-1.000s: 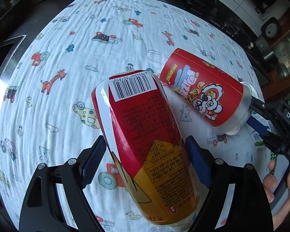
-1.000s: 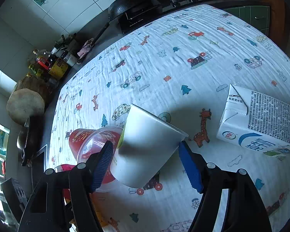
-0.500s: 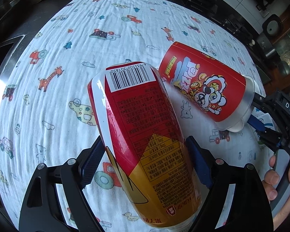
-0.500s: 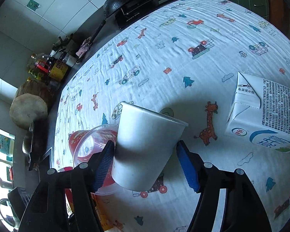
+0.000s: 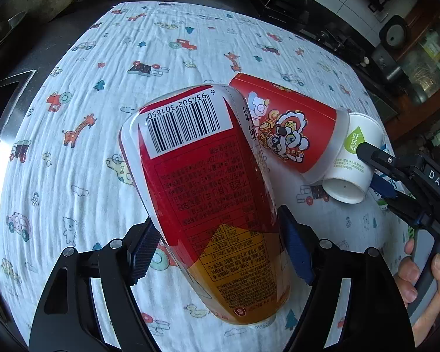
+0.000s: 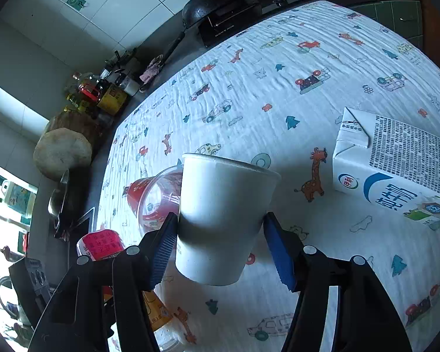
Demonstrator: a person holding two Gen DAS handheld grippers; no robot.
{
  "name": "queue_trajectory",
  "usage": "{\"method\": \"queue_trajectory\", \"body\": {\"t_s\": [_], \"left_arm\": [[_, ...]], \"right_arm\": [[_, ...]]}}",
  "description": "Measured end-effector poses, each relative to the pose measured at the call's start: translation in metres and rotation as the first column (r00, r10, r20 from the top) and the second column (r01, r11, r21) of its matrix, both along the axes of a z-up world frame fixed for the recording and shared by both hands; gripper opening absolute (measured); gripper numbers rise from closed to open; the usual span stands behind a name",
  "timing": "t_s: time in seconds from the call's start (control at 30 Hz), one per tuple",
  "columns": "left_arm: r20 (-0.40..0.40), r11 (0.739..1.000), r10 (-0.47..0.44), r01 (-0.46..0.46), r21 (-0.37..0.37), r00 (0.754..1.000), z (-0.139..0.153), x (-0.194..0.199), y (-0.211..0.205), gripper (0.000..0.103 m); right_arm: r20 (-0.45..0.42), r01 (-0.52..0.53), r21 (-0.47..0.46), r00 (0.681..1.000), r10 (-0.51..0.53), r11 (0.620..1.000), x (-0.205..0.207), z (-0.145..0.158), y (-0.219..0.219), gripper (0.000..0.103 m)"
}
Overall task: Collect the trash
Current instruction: 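Carry the carton and white cup to the green basket and open both tools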
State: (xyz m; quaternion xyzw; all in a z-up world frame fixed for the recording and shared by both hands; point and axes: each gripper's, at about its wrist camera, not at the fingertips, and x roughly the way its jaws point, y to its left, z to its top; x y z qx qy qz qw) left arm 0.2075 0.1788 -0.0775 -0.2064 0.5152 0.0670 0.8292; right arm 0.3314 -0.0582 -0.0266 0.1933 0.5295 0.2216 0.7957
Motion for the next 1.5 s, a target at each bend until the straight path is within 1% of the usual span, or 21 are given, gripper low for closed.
{"method": "queue_trajectory", "body": {"t_s": [0.1,0.27,0.4,0.53,0.67,0.73,0.83,0.93,1.03,1.13,1.23,1.33,1.37,1.5], "left_arm": [[0.017,1.0,-0.021,0.021,-0.004,1.0,0.008,-0.002,-0.005,0.072],[0.029,0.999,-0.051,0.051,-0.014,0.998,0.015,-0.002,-0.015,0.071],[0.045,0.995,-0.093,0.094,-0.021,0.995,0.023,-0.001,-0.031,0.071],[0.073,0.988,-0.15,0.153,-0.035,0.986,0.037,0.005,-0.055,0.071],[0.106,0.973,-0.22,0.226,-0.049,0.97,0.052,0.013,-0.089,0.071],[0.119,0.962,-0.257,0.266,-0.069,0.959,0.058,0.017,-0.109,0.071],[0.141,0.944,-0.312,0.324,-0.07,0.94,0.067,0.026,-0.144,0.071],[0.155,0.921,-0.361,0.378,-0.098,0.92,0.073,0.035,-0.177,0.071],[0.173,0.894,-0.402,0.426,-0.138,0.899,0.078,0.046,-0.212,0.071],[0.189,0.869,-0.445,0.473,-0.145,0.875,0.084,0.057,-0.247,0.071],[0.202,0.843,-0.485,0.517,-0.152,0.851,0.089,0.068,-0.279,0.071],[0.214,0.817,-0.519,0.554,-0.161,0.827,0.092,0.079,-0.312,0.071],[0.215,0.81,-0.528,0.563,-0.164,0.822,0.093,0.084,-0.322,0.071],[0.22,0.783,-0.562,0.599,-0.169,0.797,0.094,0.099,-0.363,0.071]], "right_arm": [[0.018,-0.016,0.003,1.0,0.016,1.0,-0.007,0.009,-0.006,0.058],[0.049,-0.041,0.009,0.998,0.04,0.999,-0.02,0.024,-0.022,0.058],[0.071,-0.036,0.022,0.997,0.035,0.999,-0.029,0.034,-0.042,0.058],[0.103,-0.021,0.02,0.994,0.019,1.0,-0.039,0.048,-0.071,0.058],[0.134,0.022,0.013,0.991,-0.024,1.0,-0.048,0.06,-0.115,0.058],[0.147,0.057,0.002,0.987,-0.057,0.998,-0.052,0.065,-0.141,0.058],[0.16,0.121,-0.015,0.98,-0.117,0.992,-0.053,0.068,-0.188,0.058],[0.184,0.204,-0.058,0.964,-0.19,0.977,-0.053,0.071,-0.238,0.058],[0.215,0.285,-0.125,0.943,-0.255,0.95,-0.052,0.072,-0.29,0.058],[0.246,0.353,-0.196,0.921,-0.303,0.915,-0.049,0.07,-0.338,0.058],[0.239,0.394,-0.241,0.91,-0.339,0.887,-0.044,0.061,-0.384,0.058],[0.244,0.424,-0.307,0.901,-0.36,0.852,-0.04,0.05,-0.415,0.059],[0.252,0.437,-0.336,0.895,-0.368,0.834,-0.039,0.045,-0.424,0.059],[0.238,0.451,-0.372,0.891,-0.386,0.811,-0.032,0.023,-0.457,0.06]]}}
